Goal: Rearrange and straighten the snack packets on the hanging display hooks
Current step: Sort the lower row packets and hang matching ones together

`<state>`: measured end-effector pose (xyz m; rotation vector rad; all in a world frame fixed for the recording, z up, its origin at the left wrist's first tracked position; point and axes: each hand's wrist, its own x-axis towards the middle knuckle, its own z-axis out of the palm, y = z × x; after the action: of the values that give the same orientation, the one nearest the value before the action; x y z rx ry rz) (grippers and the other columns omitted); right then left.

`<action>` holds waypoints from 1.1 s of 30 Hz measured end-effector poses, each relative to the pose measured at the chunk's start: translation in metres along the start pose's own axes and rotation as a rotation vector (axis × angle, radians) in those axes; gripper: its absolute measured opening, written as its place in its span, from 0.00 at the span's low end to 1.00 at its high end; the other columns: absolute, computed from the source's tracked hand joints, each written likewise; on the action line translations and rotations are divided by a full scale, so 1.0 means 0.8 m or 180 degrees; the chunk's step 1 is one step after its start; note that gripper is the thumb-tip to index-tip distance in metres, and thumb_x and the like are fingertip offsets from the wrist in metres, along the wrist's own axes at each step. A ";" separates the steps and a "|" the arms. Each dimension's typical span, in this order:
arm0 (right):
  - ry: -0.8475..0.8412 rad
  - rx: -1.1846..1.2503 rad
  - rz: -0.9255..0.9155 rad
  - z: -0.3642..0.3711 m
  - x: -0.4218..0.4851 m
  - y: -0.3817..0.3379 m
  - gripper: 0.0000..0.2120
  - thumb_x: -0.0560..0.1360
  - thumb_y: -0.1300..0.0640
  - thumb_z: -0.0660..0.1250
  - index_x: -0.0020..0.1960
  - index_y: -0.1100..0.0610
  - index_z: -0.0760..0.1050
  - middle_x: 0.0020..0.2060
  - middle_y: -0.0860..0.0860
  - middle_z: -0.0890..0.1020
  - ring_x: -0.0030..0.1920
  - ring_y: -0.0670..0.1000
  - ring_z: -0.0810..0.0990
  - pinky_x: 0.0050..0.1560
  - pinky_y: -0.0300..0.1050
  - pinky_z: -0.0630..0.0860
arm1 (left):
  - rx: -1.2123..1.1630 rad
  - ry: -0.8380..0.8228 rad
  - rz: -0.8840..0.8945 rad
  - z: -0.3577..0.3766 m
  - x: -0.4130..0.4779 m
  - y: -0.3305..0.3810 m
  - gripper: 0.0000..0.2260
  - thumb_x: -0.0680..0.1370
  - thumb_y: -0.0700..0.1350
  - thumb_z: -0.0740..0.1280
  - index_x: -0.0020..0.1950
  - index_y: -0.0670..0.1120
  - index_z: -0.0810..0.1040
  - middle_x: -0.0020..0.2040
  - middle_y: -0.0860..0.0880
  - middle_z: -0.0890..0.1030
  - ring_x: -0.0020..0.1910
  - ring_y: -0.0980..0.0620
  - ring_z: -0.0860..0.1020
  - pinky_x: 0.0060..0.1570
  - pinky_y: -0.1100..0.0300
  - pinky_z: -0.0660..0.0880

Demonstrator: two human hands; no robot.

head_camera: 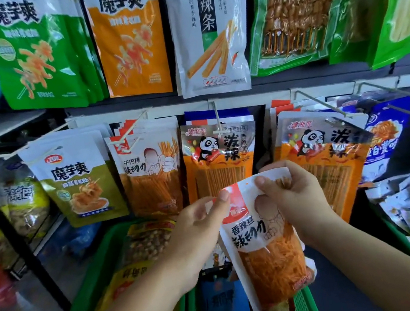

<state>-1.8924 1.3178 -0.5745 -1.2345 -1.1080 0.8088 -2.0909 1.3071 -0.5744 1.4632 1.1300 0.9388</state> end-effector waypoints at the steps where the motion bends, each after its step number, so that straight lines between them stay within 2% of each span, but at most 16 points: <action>1: 0.0018 0.0081 0.0035 0.002 0.001 0.001 0.03 0.79 0.59 0.74 0.47 0.52 0.82 0.39 0.54 0.85 0.41 0.57 0.86 0.37 0.50 0.84 | -0.0038 -0.0031 0.0067 -0.001 0.002 0.000 0.20 0.77 0.70 0.62 0.58 0.60 0.84 0.55 0.60 0.87 0.59 0.60 0.82 0.69 0.46 0.74; 3: 0.0054 0.0199 0.0108 0.004 0.003 0.000 0.03 0.79 0.61 0.74 0.48 0.54 0.81 0.37 0.52 0.85 0.39 0.53 0.85 0.35 0.47 0.83 | -0.0027 -0.0168 0.0149 -0.001 0.007 0.001 0.25 0.76 0.74 0.60 0.60 0.60 0.82 0.55 0.56 0.85 0.57 0.55 0.82 0.66 0.46 0.75; 4: 0.0057 0.0265 0.0139 0.005 0.004 0.000 0.04 0.79 0.61 0.74 0.48 0.54 0.81 0.37 0.52 0.84 0.37 0.53 0.85 0.35 0.48 0.84 | 0.0022 -0.0152 0.0217 -0.001 0.009 0.000 0.25 0.75 0.75 0.60 0.57 0.60 0.83 0.51 0.53 0.83 0.51 0.53 0.80 0.62 0.47 0.76; 5: 0.0054 0.0329 0.0167 0.006 0.005 0.000 0.04 0.78 0.62 0.74 0.48 0.55 0.81 0.36 0.53 0.84 0.36 0.53 0.85 0.36 0.50 0.84 | 0.0075 -0.0097 0.0292 0.000 0.012 -0.001 0.22 0.76 0.73 0.62 0.52 0.58 0.83 0.45 0.49 0.81 0.45 0.51 0.79 0.54 0.52 0.75; 6: 0.0046 0.0374 0.0198 0.006 0.006 -0.001 0.04 0.78 0.63 0.74 0.49 0.55 0.80 0.35 0.52 0.84 0.35 0.53 0.85 0.36 0.51 0.84 | 0.0094 0.0012 0.0330 0.003 0.015 -0.004 0.17 0.78 0.68 0.65 0.47 0.56 0.83 0.42 0.46 0.82 0.41 0.46 0.79 0.49 0.51 0.76; 7: 0.0027 0.0390 0.0242 0.006 0.007 -0.002 0.06 0.78 0.64 0.74 0.49 0.55 0.80 0.36 0.52 0.84 0.35 0.53 0.85 0.36 0.52 0.84 | 0.0102 0.0127 0.0374 0.004 0.019 -0.007 0.12 0.80 0.61 0.67 0.46 0.54 0.83 0.42 0.44 0.84 0.43 0.42 0.82 0.47 0.49 0.79; 8: -0.0002 0.0390 0.0302 0.006 0.008 -0.002 0.07 0.77 0.65 0.74 0.50 0.55 0.80 0.37 0.53 0.84 0.35 0.53 0.85 0.37 0.53 0.84 | 0.0109 0.0252 0.0371 0.006 0.023 -0.010 0.08 0.81 0.54 0.68 0.48 0.53 0.84 0.43 0.45 0.87 0.45 0.43 0.84 0.48 0.49 0.81; 11: -0.0086 0.0180 0.0391 0.000 0.011 -0.001 0.11 0.76 0.64 0.76 0.54 0.52 0.80 0.47 0.58 0.85 0.43 0.59 0.87 0.41 0.56 0.87 | 0.0055 0.0576 0.0258 0.008 0.034 -0.016 0.07 0.83 0.43 0.68 0.49 0.50 0.84 0.43 0.53 0.88 0.42 0.58 0.86 0.40 0.66 0.81; 15: 0.0212 -0.0420 -0.0029 -0.020 0.022 0.000 0.09 0.77 0.56 0.76 0.56 0.50 0.81 0.48 0.53 0.85 0.46 0.50 0.86 0.43 0.43 0.85 | -0.0054 0.0667 0.0123 0.013 0.047 -0.033 0.06 0.82 0.42 0.68 0.52 0.50 0.84 0.44 0.52 0.89 0.43 0.54 0.88 0.47 0.52 0.84; 18: 0.0720 -0.0461 -0.0183 -0.052 0.037 -0.008 0.05 0.78 0.53 0.74 0.51 0.54 0.83 0.43 0.52 0.86 0.44 0.49 0.84 0.46 0.44 0.82 | -0.0060 0.0726 0.0214 0.024 0.054 -0.039 0.07 0.82 0.41 0.69 0.50 0.52 0.85 0.44 0.54 0.89 0.44 0.53 0.88 0.46 0.52 0.84; 21: 0.1244 -0.0250 -0.0230 -0.089 0.045 -0.016 0.12 0.80 0.54 0.72 0.44 0.62 0.79 0.35 0.59 0.81 0.36 0.53 0.79 0.41 0.48 0.78 | 0.0035 0.0569 0.0429 0.040 0.060 -0.021 0.07 0.82 0.43 0.68 0.50 0.53 0.84 0.44 0.55 0.89 0.43 0.55 0.87 0.44 0.55 0.84; 23: 0.1603 -0.0050 -0.0197 -0.117 0.052 -0.017 0.13 0.80 0.55 0.70 0.40 0.60 0.75 0.33 0.57 0.78 0.35 0.54 0.77 0.40 0.49 0.76 | 0.0033 0.0452 0.0591 0.052 0.065 -0.006 0.06 0.82 0.44 0.68 0.52 0.52 0.84 0.45 0.54 0.89 0.45 0.54 0.88 0.46 0.52 0.84; 25: 0.1982 -0.0050 -0.0218 -0.146 0.061 -0.014 0.08 0.79 0.56 0.69 0.42 0.54 0.76 0.36 0.55 0.81 0.38 0.54 0.79 0.45 0.53 0.79 | 0.0071 0.0295 0.0722 0.068 0.072 0.010 0.06 0.83 0.45 0.67 0.55 0.52 0.84 0.47 0.53 0.89 0.47 0.53 0.87 0.50 0.48 0.84; 27: 0.2311 -0.0203 -0.0119 -0.175 0.069 -0.007 0.02 0.79 0.57 0.69 0.51 0.54 0.78 0.46 0.57 0.84 0.43 0.53 0.80 0.49 0.55 0.79 | 0.0191 0.0111 0.0827 0.088 0.082 0.028 0.06 0.83 0.44 0.66 0.56 0.50 0.83 0.47 0.50 0.89 0.48 0.51 0.87 0.52 0.43 0.84; 30: 0.2233 -0.0434 0.0301 -0.214 0.087 0.005 0.12 0.80 0.56 0.69 0.61 0.60 0.76 0.52 0.57 0.82 0.48 0.54 0.78 0.48 0.47 0.71 | 0.0337 -0.0022 0.0996 0.122 0.103 0.049 0.06 0.83 0.43 0.66 0.55 0.50 0.83 0.47 0.52 0.88 0.48 0.52 0.87 0.53 0.46 0.83; 33: 0.1796 -0.0776 0.0623 -0.252 0.116 0.003 0.23 0.72 0.49 0.72 0.58 0.65 0.78 0.45 0.58 0.81 0.39 0.54 0.77 0.39 0.47 0.74 | 0.0599 -0.0058 0.1235 0.156 0.119 0.064 0.11 0.83 0.51 0.66 0.62 0.50 0.81 0.54 0.55 0.87 0.55 0.57 0.85 0.59 0.50 0.81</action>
<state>-1.6728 1.3422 -0.5525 -1.6661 -0.6405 0.4257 -1.9393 1.3652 -0.5468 1.8851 0.9573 1.1017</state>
